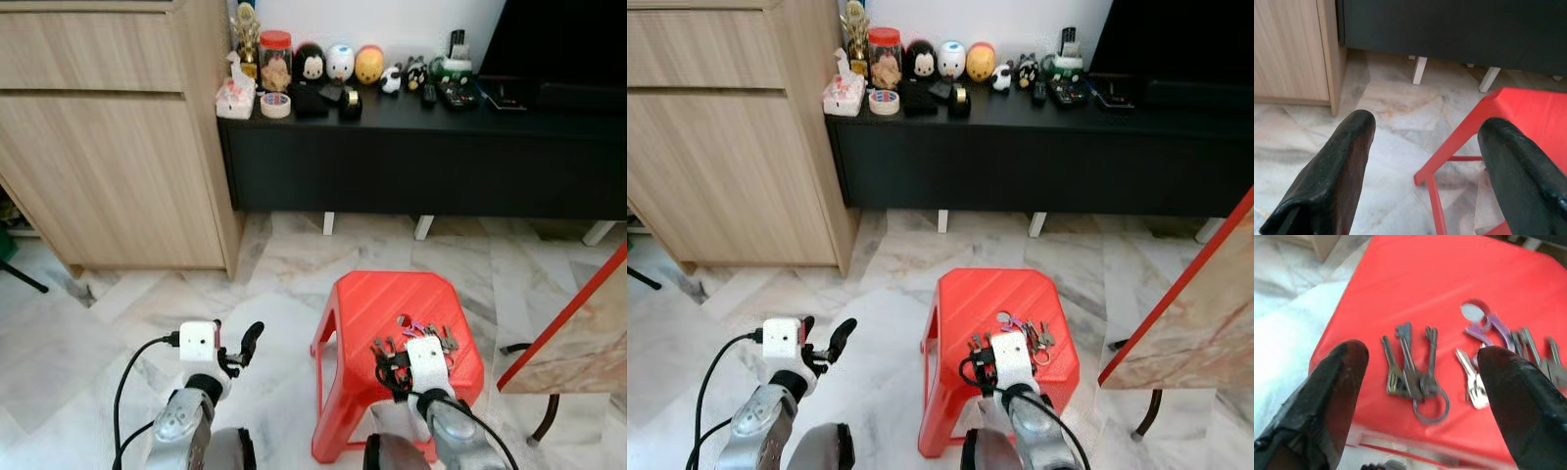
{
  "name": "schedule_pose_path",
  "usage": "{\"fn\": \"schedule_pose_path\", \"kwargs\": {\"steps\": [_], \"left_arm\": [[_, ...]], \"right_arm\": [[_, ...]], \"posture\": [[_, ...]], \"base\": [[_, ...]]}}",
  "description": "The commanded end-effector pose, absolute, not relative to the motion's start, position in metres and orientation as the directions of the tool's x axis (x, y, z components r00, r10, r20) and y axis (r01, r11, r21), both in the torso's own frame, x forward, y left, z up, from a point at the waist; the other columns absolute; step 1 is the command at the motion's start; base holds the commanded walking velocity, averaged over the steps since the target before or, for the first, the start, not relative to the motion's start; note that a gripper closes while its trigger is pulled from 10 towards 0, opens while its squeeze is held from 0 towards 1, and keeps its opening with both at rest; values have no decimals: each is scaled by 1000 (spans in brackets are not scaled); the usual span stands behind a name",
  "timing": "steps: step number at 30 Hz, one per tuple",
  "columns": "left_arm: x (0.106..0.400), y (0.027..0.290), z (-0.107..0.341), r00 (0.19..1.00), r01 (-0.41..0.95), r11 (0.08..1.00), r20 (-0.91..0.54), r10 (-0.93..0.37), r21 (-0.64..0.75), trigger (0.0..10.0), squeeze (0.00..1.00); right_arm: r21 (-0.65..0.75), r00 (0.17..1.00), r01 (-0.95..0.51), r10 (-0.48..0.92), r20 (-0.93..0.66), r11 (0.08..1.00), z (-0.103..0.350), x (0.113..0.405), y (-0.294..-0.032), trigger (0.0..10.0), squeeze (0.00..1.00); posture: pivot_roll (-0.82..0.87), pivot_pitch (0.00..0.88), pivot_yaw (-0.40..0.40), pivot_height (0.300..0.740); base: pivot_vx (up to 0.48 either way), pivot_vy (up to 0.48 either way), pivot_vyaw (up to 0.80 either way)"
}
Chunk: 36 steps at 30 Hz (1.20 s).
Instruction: Hang keys on a hook
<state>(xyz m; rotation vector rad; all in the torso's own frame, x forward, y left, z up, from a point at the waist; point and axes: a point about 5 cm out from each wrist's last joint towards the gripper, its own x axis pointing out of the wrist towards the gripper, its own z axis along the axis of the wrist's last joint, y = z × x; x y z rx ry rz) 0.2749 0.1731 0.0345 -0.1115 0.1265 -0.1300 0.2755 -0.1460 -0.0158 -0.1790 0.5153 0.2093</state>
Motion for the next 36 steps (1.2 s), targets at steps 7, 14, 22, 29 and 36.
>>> {"fn": "schedule_pose_path", "kwargs": {"steps": [7,14,22,29,36], "left_arm": [[285,169,50,990,123,985,-56,-130,-120,10000,0],[283,171,65,993,116,986,-5,-118,-121,10000,0],[272,170,71,994,111,986,-1,-112,-121,10000,0],[269,167,73,994,108,986,-8,-109,-126,10000,0],[264,166,71,994,107,986,-25,-111,-125,10000,0]], "right_arm": [[-125,835,-268,166,-525,955,-14,281,-142,10000,0],[-140,827,-285,170,-535,948,-13,284,-137,10000,0],[-167,850,-251,135,-509,954,-6,293,-142,10000,0],[-194,863,-217,95,-496,957,-3,297,-147,10000,0],[-183,854,-237,115,-507,954,-7,292,-144,0,0]], "posture": [[11,137,-91,610],[28,191,-91,610],[33,233,-91,610],[30,240,-94,610],[29,240,-100,610]], "base": [[0,0,0],[0,0,0],[0,0,0],[0,0,0],[0,0,0]]}}
